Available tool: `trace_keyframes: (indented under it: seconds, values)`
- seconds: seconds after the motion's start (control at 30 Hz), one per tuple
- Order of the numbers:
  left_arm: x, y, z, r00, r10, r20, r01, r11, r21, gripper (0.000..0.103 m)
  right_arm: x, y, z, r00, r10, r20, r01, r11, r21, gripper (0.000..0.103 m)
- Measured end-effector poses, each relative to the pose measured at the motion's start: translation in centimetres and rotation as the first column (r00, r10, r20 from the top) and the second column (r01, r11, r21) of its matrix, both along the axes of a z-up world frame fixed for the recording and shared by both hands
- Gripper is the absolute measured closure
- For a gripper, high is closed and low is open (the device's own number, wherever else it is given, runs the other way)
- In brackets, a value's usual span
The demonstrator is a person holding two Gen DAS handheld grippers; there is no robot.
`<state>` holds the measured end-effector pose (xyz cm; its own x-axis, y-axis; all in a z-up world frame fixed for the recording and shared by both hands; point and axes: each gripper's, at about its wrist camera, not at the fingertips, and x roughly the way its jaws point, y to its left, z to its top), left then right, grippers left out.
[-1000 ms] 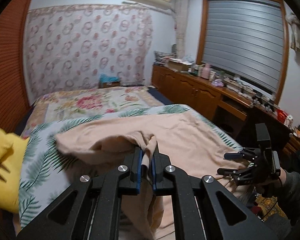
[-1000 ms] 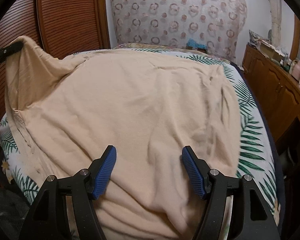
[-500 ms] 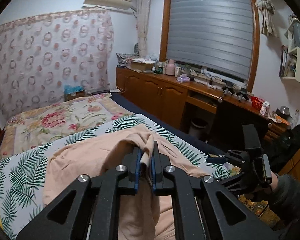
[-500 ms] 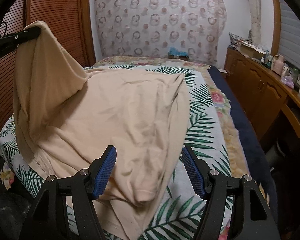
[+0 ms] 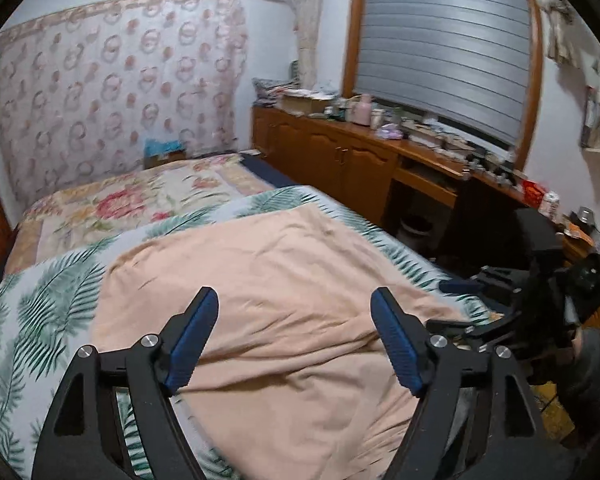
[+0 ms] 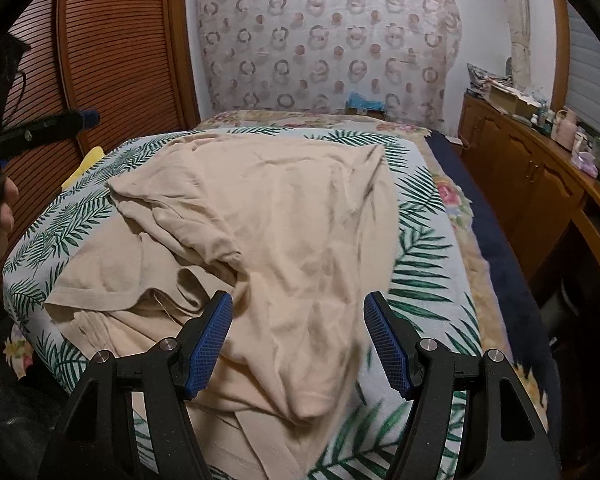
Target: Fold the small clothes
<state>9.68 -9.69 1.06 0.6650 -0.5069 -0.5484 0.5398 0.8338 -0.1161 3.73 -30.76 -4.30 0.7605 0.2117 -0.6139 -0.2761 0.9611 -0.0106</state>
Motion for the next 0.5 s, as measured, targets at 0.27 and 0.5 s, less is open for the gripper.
trace_keyframes:
  seconds: [0.27, 0.5]
  values:
    - [0.6, 3.7, -3.7, 0.991, 0.124, -0.045, -0.123, 0.992, 0.023, 0.024, 1.6, 1.6, 0.3, 0.997, 0.075, 0.004, -0.075, 0.997, -0.004, 0.033]
    - [0.5, 6.1, -5.5, 0.98, 0.19, -0.067, -0.187, 0.981, 0.043, 0.024, 4.1, 3.1, -0.5, 0.993, 0.118, -0.015, -0.118, 0.993, -0.021, 0.033]
